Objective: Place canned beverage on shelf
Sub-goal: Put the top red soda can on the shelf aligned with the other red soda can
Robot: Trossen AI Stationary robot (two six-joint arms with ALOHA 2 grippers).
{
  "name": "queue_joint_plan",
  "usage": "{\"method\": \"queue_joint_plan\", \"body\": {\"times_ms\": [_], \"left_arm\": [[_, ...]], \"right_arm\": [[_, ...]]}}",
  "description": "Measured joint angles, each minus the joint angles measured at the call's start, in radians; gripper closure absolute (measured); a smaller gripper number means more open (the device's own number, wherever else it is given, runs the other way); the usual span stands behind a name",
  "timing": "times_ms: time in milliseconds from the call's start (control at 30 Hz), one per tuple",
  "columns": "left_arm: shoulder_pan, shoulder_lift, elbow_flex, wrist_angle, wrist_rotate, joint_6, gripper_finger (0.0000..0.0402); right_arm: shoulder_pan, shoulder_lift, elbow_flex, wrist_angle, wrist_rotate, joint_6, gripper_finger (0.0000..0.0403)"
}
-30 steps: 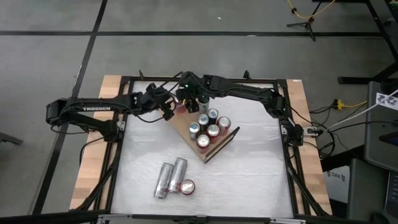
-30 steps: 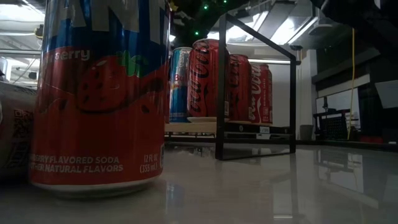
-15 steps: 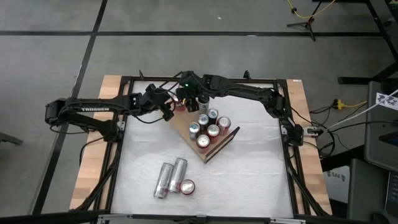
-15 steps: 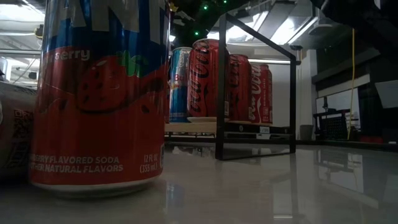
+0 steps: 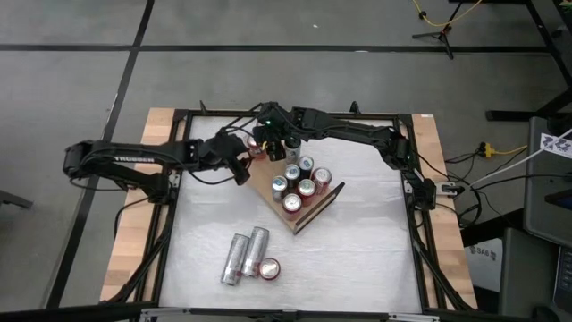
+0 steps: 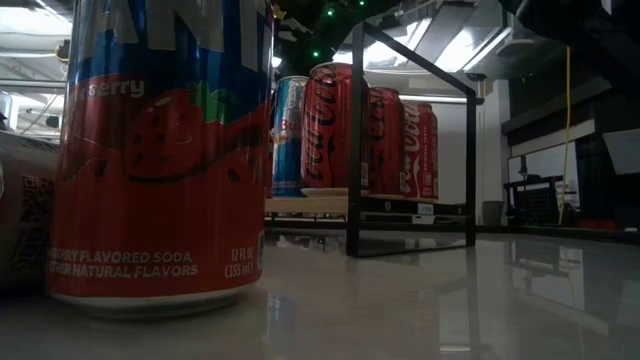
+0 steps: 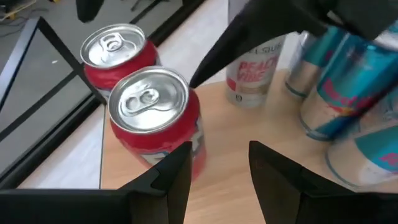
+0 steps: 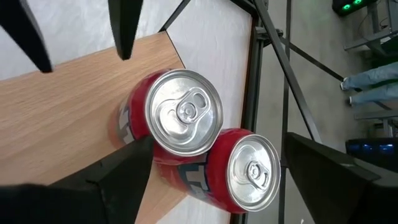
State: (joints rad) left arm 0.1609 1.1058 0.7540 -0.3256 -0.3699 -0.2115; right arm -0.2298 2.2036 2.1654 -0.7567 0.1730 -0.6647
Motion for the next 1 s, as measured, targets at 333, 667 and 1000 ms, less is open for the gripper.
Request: {"method": "queue_joint_plan", "body": {"times_ms": [333,667,1000], "left_arm": [[-0.003,0.077,0.0,0.004,-0.148,-0.026,0.0251],[0.03,0.08,0.0,0.006,-0.225,-0.049,0.0251],[0.034,0.074,0.0,0.001,-0.227,-0.049,0.0251]], "right_arm": [[0.0,0.0,0.0,0.01,-0.001,0.0,0.0056],[0.0,0.0,0.0,0.064,-0.002,0.0,0.0056],[0.001,-0.001,0.0,0.068,0.002,0.0,0.0056]]}}
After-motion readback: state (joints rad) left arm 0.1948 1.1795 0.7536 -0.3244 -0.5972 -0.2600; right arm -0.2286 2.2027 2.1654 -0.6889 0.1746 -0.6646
